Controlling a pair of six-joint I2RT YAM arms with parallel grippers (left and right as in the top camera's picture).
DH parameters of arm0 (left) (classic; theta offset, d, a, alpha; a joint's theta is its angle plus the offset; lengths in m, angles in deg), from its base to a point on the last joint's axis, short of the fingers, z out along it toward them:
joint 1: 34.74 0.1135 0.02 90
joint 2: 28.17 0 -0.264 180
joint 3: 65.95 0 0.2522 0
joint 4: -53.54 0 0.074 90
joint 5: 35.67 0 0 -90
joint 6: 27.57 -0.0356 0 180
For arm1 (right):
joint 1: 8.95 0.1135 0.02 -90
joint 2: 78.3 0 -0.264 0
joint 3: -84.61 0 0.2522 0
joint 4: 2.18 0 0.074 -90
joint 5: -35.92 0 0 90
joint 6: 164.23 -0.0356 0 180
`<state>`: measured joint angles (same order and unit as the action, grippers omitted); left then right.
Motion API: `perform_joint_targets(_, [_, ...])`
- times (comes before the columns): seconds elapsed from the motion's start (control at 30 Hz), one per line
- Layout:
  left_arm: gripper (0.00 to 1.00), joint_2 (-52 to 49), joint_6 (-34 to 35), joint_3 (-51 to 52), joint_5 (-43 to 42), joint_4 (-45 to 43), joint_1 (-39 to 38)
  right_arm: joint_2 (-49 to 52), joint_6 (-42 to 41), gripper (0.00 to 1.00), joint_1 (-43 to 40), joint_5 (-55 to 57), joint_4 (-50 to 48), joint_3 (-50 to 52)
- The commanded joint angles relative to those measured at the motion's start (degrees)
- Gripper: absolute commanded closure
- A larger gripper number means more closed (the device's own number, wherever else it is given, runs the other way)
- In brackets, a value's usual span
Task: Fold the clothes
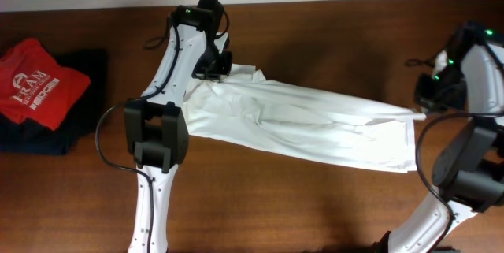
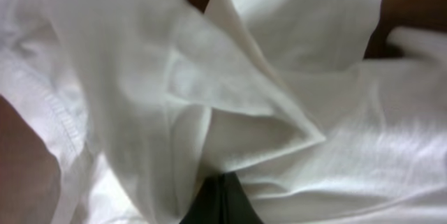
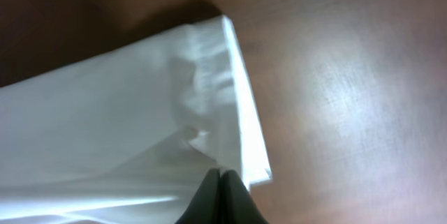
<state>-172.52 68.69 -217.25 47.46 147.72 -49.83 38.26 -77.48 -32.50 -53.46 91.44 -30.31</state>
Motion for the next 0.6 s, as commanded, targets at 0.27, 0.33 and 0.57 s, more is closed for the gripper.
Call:
perform_joint_targets(0.27, [1.0, -0.04, 0.76, -0.26, -1.42, 11.98, 0.63, 0.02, -0.39, 0.95, -1.46, 1.16, 7.3, 0.07])
perform_joint_targets(0.33, [1.0, -0.04, 0.74, -0.26, -1.42, 12.94, 0.63, 0.02, -0.39, 0.95, -1.46, 1.16, 7.93, 0.13])
perform_joint_targets(0.57, [0.98, -0.04, 0.74, -0.24, -1.22, 15.5, 0.63, 0.07, -0.39, 0.85, -1.49, 1.33, 8.39, 2.36])
